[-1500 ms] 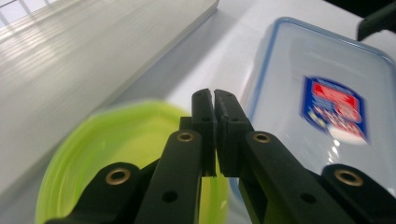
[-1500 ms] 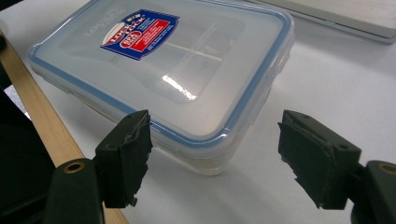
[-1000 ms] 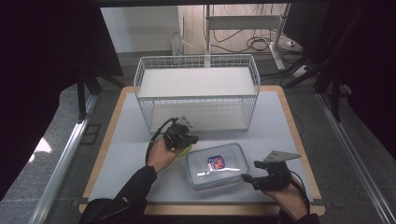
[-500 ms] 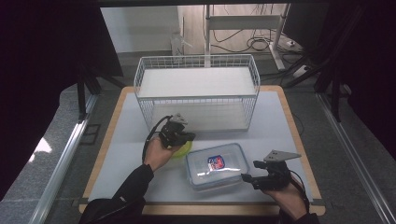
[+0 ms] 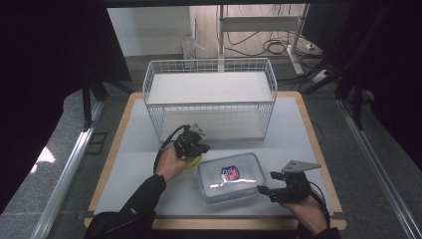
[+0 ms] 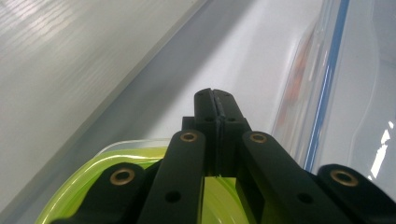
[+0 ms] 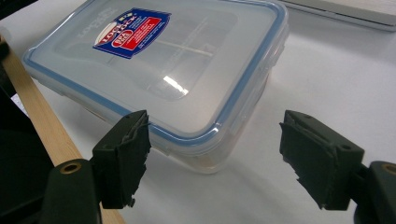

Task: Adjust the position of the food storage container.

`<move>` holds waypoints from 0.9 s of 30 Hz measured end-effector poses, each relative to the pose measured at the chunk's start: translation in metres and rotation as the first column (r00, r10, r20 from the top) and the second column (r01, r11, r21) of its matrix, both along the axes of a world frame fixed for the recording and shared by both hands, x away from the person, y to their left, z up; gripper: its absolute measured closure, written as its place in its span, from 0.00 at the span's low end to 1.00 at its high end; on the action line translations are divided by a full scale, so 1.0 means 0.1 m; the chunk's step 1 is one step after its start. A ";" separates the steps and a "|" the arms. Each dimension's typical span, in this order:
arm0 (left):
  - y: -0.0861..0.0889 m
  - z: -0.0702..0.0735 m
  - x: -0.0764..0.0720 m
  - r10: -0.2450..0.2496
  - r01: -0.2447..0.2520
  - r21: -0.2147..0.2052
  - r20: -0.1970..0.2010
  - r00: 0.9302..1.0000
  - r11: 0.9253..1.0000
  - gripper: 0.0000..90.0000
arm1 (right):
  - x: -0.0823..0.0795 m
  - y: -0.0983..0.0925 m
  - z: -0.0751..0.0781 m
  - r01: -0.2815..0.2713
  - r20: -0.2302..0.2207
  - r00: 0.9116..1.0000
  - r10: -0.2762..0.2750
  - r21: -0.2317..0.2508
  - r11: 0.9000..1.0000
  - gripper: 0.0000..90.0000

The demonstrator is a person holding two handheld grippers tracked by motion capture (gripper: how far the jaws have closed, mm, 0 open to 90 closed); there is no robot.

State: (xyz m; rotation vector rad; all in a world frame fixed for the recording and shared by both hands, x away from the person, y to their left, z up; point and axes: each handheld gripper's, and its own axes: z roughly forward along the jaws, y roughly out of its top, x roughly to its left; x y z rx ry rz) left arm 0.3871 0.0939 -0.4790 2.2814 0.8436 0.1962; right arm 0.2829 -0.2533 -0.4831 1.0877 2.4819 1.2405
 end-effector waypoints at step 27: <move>0.82 -0.06 -0.35 0.124 -0.124 -0.018 -0.003 0.992 0.992 1.00 | 0.01 0.03 -0.02 -0.017 -0.006 1.000 0.017 0.018 1.000 0.26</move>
